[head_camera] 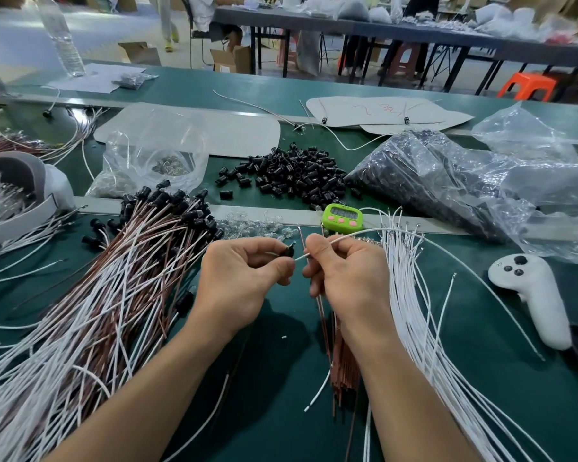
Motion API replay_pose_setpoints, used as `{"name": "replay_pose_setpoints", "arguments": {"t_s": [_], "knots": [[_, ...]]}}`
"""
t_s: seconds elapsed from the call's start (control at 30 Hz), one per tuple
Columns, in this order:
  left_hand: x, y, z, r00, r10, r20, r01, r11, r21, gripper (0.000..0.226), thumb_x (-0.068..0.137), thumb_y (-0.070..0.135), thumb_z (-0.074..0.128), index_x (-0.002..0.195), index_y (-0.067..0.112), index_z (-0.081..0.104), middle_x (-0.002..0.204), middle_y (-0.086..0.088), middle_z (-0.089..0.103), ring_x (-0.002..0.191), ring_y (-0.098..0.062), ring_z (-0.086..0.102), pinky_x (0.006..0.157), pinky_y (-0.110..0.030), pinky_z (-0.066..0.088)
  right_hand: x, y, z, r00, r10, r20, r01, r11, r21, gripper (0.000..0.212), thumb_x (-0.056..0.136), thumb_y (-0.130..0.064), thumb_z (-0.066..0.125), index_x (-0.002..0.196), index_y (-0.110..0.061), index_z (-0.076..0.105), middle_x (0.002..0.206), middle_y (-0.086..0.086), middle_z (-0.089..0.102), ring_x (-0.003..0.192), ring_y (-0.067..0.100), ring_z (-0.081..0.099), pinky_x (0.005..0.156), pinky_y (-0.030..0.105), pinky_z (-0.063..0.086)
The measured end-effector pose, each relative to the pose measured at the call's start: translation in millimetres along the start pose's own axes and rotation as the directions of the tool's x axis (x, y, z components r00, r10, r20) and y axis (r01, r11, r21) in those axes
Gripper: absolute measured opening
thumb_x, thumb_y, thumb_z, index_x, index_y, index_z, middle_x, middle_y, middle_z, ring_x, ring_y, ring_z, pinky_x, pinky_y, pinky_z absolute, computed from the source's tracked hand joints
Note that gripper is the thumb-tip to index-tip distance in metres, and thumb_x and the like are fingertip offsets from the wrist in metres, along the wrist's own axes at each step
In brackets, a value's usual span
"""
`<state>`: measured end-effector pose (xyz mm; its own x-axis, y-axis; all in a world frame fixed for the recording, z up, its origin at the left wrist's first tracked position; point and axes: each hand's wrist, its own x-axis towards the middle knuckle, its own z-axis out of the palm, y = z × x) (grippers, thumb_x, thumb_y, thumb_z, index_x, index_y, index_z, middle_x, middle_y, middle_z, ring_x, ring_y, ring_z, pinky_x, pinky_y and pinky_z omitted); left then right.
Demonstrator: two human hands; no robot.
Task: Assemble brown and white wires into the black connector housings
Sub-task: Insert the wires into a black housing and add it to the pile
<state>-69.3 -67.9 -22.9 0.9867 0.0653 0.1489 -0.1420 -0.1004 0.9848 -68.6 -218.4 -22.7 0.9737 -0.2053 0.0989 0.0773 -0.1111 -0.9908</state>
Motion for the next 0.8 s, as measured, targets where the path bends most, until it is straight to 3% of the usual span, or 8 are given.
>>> {"name": "replay_pose_setpoints", "arguments": {"t_s": [0.13,0.27,0.53,0.8], "knots": [[1,0,-1,0.999,-0.021,-0.029,0.021,0.999,-0.031,0.026,0.076,-0.001,0.085,0.072,0.024,0.078,0.063,-0.006,0.075,0.054,-0.018,0.072,0.057,-0.017,0.053,3,-4,-6,0.992,0.0,-0.128,0.006,0.999,0.045,0.036,0.098,-0.034,0.07,0.064,-0.023,0.074,0.055,0.011,0.068,0.037,0.018,0.053,0.047,0.028,0.044],[4,0,-7,0.998,-0.048,-0.031,0.045,0.995,-0.093,0.032,0.076,-0.003,0.084,0.075,0.028,0.081,0.064,-0.009,0.075,0.054,-0.02,0.071,0.059,-0.02,0.055,6,-8,-16,0.984,0.021,-0.177,0.009,0.986,0.166,0.038,0.098,-0.031,0.07,0.061,-0.021,0.074,0.058,0.011,0.068,0.039,0.019,0.052,0.05,0.032,0.045],[2,-1,-2,0.998,-0.022,0.053,0.026,0.997,-0.078,0.034,0.074,-0.004,0.085,0.077,0.03,0.082,0.069,-0.006,0.077,0.061,-0.017,0.074,0.064,-0.02,0.057,1,-11,-9,0.979,-0.144,-0.144,0.149,0.988,0.027,0.031,0.098,-0.029,0.071,0.071,-0.013,0.07,0.053,0.012,0.065,0.036,0.017,0.051,0.042,0.025,0.042],[1,-3,0,0.997,-0.03,0.071,0.033,0.999,-0.043,0.029,0.076,-0.002,0.085,0.078,0.027,0.081,0.07,-0.006,0.077,0.062,-0.017,0.074,0.065,-0.022,0.059,-3,-14,-10,0.976,-0.18,-0.126,0.179,0.984,-0.021,0.04,0.098,-0.026,0.071,0.061,-0.011,0.068,0.052,0.009,0.065,0.036,0.017,0.054,0.044,0.022,0.044]]}}
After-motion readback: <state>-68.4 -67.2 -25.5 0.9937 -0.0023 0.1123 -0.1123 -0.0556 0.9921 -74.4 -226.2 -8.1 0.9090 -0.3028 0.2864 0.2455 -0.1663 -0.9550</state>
